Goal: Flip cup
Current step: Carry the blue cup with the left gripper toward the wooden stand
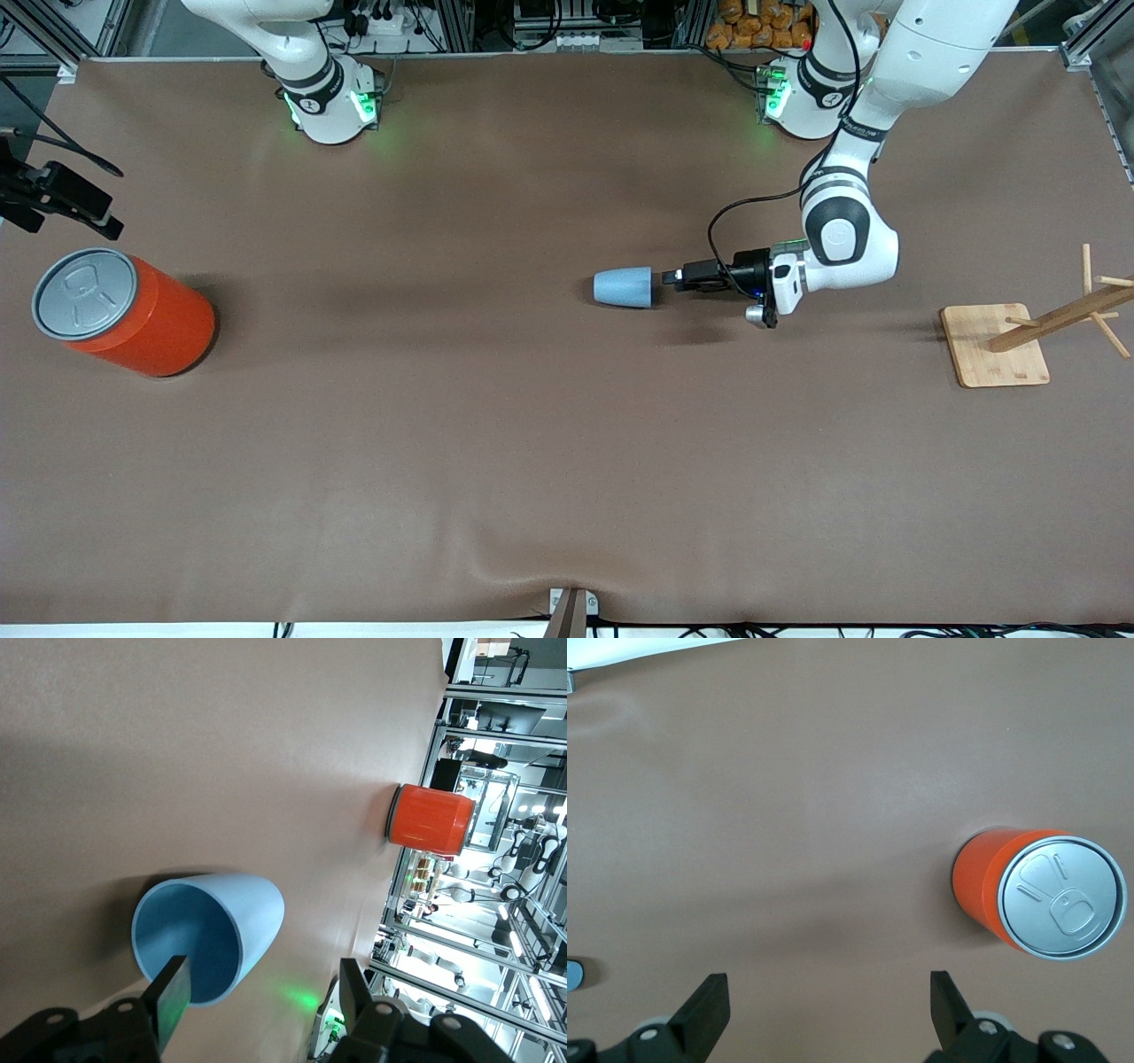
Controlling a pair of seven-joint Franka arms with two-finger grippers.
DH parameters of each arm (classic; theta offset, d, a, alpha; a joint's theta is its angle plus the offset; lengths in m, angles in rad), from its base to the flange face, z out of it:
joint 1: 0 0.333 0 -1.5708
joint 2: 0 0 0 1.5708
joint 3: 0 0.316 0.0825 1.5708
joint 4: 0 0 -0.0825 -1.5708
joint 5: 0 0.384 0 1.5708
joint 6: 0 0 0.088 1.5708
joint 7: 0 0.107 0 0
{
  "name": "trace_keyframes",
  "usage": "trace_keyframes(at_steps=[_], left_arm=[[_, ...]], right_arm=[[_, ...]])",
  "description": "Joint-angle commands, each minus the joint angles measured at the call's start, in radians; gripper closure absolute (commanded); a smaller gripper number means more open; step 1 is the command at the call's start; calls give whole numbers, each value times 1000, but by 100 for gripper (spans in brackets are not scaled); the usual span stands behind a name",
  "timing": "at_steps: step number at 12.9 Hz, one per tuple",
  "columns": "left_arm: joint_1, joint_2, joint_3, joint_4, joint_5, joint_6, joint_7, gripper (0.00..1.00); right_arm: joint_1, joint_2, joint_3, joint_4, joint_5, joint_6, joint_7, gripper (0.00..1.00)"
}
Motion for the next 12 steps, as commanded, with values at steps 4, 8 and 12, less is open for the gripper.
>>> trace_keyframes(at_steps=[4,8,12], left_arm=[[-44,46,-3,-5,-132,10,86,25],[-81,60,-3,0,-198,39,88,28],[-121,77,-1,10,-242,60,86,34]], right_arm=[[13,15,3,35,-11,-23,4,0],[11,15,6,35,-64,-23,-4,0],[6,13,3,34,-67,-30,-74,0]])
